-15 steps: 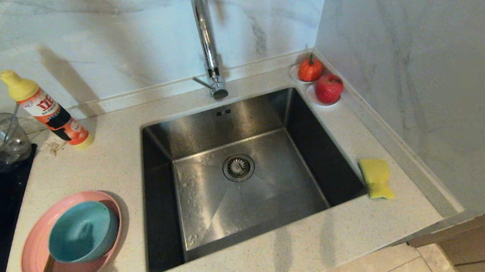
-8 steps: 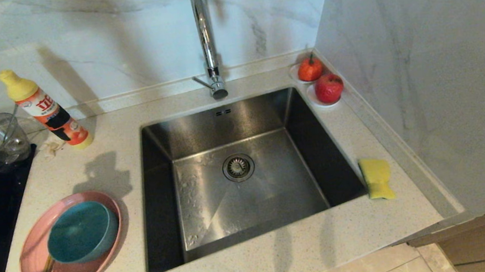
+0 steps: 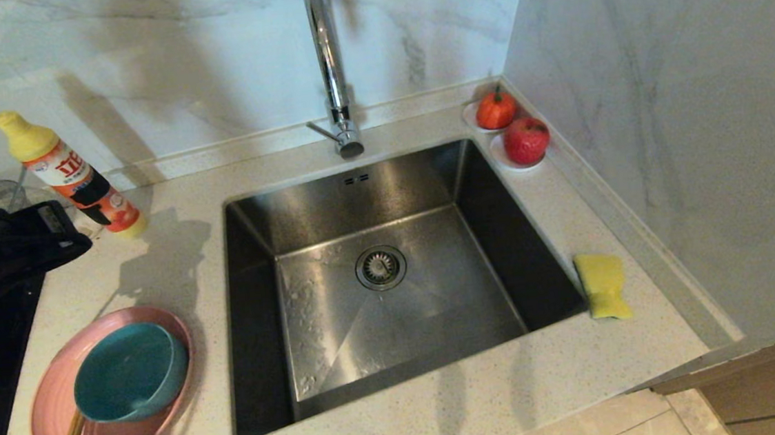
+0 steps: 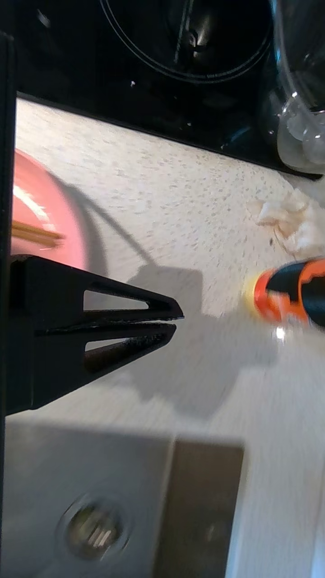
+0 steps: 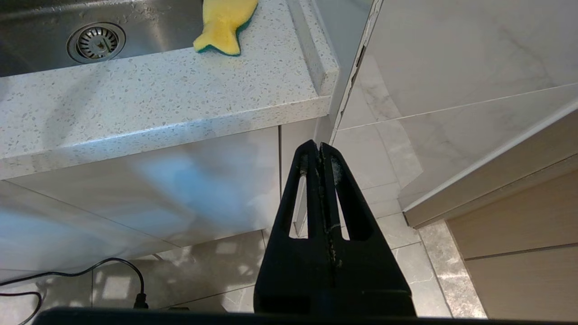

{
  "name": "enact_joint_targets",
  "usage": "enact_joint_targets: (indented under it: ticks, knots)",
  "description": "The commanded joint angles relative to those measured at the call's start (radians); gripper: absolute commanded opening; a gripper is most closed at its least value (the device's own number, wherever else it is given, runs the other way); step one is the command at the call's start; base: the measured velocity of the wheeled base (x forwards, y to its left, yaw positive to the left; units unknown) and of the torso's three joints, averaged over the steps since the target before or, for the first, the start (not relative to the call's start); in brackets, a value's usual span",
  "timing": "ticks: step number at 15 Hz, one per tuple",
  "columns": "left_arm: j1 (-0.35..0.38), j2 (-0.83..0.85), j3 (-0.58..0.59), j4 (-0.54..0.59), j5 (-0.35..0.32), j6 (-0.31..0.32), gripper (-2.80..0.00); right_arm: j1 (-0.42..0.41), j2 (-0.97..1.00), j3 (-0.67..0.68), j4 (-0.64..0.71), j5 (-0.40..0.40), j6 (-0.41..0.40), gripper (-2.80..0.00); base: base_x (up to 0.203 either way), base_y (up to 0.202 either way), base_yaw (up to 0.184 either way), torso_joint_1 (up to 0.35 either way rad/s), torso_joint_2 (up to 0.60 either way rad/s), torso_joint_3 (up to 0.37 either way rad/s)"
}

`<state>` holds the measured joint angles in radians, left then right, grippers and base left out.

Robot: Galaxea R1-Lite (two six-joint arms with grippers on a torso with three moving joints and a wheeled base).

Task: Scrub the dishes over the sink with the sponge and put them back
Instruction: Grab the dish soap

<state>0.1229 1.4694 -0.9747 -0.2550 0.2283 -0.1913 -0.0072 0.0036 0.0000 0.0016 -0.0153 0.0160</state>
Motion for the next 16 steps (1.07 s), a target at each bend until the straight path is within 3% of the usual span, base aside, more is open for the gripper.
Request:
enact_joint_targets:
  ticks: [1,4,12,16]
  knots:
    - [0.010,0.141,-0.004,-0.052,0.017,-0.003,0.00,0.000,-0.001,0.001,0.000,0.000,-0.001,-2.80,0.000,0.000,0.000,0.000,0.00,0.000]
    - [0.023,0.194,-0.018,-0.088,0.020,-0.015,0.00,0.000,-0.001,0.002,0.000,0.000,-0.001,-2.80,0.000,0.000,0.000,0.000,0.00,0.000]
    - [0.063,0.319,-0.080,-0.228,0.061,-0.124,0.00,0.001,-0.001,0.000,0.000,0.000,-0.001,-2.80,0.000,0.000,0.000,0.000,0.00,0.000]
    - [0.063,0.395,-0.131,-0.324,0.062,-0.126,0.00,0.000,-0.001,0.001,0.000,0.000,0.000,-2.80,0.000,0.000,0.000,0.000,0.00,0.000]
